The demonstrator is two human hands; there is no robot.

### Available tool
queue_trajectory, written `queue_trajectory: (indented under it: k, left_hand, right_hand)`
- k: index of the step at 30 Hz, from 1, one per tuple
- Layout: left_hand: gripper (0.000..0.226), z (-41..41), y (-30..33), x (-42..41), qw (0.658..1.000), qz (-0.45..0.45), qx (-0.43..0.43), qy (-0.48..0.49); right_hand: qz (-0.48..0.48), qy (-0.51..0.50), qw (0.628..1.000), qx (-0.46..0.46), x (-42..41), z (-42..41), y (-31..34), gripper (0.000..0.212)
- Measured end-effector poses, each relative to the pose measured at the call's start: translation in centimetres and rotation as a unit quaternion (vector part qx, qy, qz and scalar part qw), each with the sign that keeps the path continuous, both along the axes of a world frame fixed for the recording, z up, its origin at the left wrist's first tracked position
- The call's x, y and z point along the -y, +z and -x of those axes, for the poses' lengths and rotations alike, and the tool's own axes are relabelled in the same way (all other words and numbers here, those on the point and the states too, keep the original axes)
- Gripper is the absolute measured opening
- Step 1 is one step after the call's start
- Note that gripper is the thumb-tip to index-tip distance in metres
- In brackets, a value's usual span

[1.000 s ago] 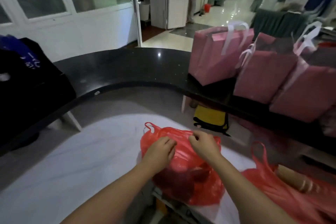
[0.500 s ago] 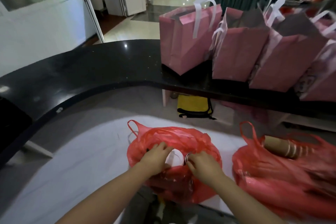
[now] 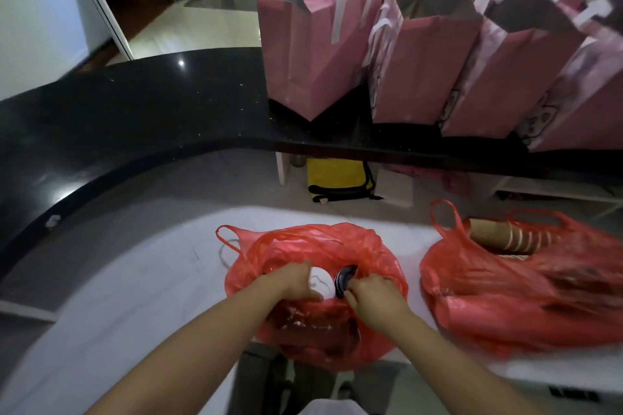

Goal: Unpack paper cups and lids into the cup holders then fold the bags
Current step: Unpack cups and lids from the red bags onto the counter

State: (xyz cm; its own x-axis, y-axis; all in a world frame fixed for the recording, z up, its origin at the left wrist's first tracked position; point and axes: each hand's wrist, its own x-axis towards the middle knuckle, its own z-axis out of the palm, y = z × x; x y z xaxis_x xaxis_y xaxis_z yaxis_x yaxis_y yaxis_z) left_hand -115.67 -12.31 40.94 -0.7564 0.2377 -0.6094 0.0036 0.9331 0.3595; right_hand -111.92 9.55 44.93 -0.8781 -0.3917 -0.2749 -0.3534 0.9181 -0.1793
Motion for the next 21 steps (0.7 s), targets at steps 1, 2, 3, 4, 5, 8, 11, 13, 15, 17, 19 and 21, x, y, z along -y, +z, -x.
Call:
queue_trajectory:
  k: [1, 2, 3, 4, 5, 8, 11, 13, 15, 17, 19, 21]
  left_hand:
    - [0.083, 0.3, 0.1, -0.1, 1.0, -0.001, 0.009, -0.003]
    - [0.082, 0.6, 0.1, -0.2, 1.0, -0.001, 0.014, -0.007]
    - [0.082, 0.9, 0.1, -0.4, 1.0, 0.003, 0.018, -0.012]
    - [0.084, 1.1, 0.1, -0.6, 1.0, 0.008, 0.022, -0.017]
    - [0.086, 1.3, 0.1, -0.7, 0.999, 0.015, 0.026, -0.021]
    - [0.087, 1.5, -0.1, -0.7, 0.998, 0.037, 0.053, -0.019]
    - [0.083, 1.5, -0.2, -0.9, 0.998, 0.036, 0.05, -0.012]
    - [0.087, 1.4, 0.1, -1.3, 1.0, 0.014, 0.028, 0.005]
    - [0.095, 1.3, 0.6, -1.5, 1.0, -0.014, 0.001, 0.027]
    - [0.096, 1.3, 1.5, -1.4, 0.996, -0.054, -0.025, 0.063]
    - [0.089, 1.4, 2.7, -1.2, 0.986, -0.111, -0.043, 0.114]
    - [0.086, 1.5, 4.1, -1.0, 0.971, -0.158, -0.059, 0.167]
  right_hand:
    - [-0.001, -0.005, 1.0, 0.006, 0.0, 0.1, 0.0, 0.031]
    - [-0.003, -0.008, 1.0, 0.01, 0.1, 0.2, 0.0, 0.031]
    - [-0.005, -0.011, 1.0, 0.015, 0.1, 0.3, 0.0, 0.031]
    - [-0.006, -0.013, 1.0, 0.019, 0.2, 0.3, 0.0, 0.031]
    - [-0.005, -0.014, 1.0, 0.022, 0.2, 0.4, 0.0, 0.03]
    - [0.006, -0.015, 1.0, 0.02, 0.4, 0.6, 0.1, 0.029]
    - [0.015, -0.012, 1.0, 0.013, 0.4, 0.9, 0.1, 0.028]
    - [0.022, -0.013, 1.0, 0.013, 0.3, 1.0, 0.1, 0.027]
    - [0.038, -0.019, 0.999, 0.019, 0.2, 1.3, 0.3, 0.025]
    - [0.082, -0.045, 0.995, 0.041, 0.1, 1.7, 0.7, 0.022]
    - [0.155, -0.082, 0.983, 0.058, 0.3, 2.1, 1.1, 0.019]
    - [0.23, -0.113, 0.965, 0.055, 0.4, 2.5, 1.5, 0.018]
